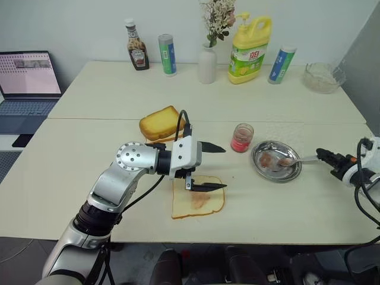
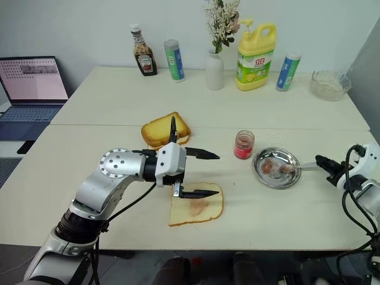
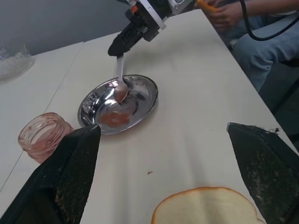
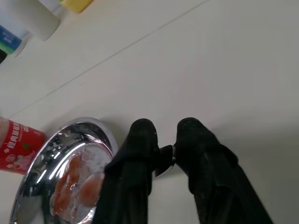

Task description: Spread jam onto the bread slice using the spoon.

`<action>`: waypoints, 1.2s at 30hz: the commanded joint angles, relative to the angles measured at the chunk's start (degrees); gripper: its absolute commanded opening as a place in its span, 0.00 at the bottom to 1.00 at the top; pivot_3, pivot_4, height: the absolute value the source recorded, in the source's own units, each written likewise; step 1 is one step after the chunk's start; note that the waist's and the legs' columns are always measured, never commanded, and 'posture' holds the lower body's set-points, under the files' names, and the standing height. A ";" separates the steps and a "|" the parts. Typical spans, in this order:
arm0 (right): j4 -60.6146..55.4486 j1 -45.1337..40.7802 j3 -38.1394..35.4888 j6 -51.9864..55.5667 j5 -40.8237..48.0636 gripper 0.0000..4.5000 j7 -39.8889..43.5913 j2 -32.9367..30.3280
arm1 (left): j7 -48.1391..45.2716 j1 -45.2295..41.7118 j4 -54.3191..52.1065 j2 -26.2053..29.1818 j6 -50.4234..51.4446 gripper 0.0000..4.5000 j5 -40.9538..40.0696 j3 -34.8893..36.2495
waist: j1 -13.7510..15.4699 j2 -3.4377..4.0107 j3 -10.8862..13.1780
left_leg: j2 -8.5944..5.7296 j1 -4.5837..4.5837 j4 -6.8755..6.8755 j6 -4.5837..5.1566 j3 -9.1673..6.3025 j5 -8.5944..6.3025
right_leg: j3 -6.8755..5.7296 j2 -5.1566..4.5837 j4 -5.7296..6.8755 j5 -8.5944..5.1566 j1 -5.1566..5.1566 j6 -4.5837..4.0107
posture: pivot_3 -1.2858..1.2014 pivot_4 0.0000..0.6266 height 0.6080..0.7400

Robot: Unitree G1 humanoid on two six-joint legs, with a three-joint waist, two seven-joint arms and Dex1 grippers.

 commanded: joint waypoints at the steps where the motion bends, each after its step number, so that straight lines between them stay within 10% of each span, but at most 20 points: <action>1: -1.05 -1.16 -2.47 -0.72 -1.50 0.57 0.47 -0.53 | 0.36 -0.30 -0.65 -0.11 -0.42 1.00 -0.25 0.82 | -0.05 0.00 0.00 | 0.00 0.01 0.00 0.00 0.00 0.00 | 0.00 0.00 0.00 0.00 0.00 0.00 | 0.52 0.24 1.00; 7: -0.97 -2.14 -4.37 -1.36 -3.21 0.99 0.16 -0.29 | 0.79 -0.12 -0.53 -0.09 -0.54 1.00 -0.20 1.02 | 0.01 0.00 0.00 | 0.00 0.00 0.01 0.00 0.00 0.00 | -0.01 0.00 0.00 0.00 0.00 0.00 | 0.52 0.24 1.00; 36: -7.74 -3.18 -10.64 8.08 4.43 0.99 -5.88 9.07 | 1.50 1.02 -0.07 1.05 -2.10 1.00 1.02 1.51 | 0.02 0.02 -0.01 | 0.00 -0.01 0.00 0.00 -0.01 0.00 | -0.01 0.00 0.00 0.00 0.00 0.00 | 0.52 0.24 1.00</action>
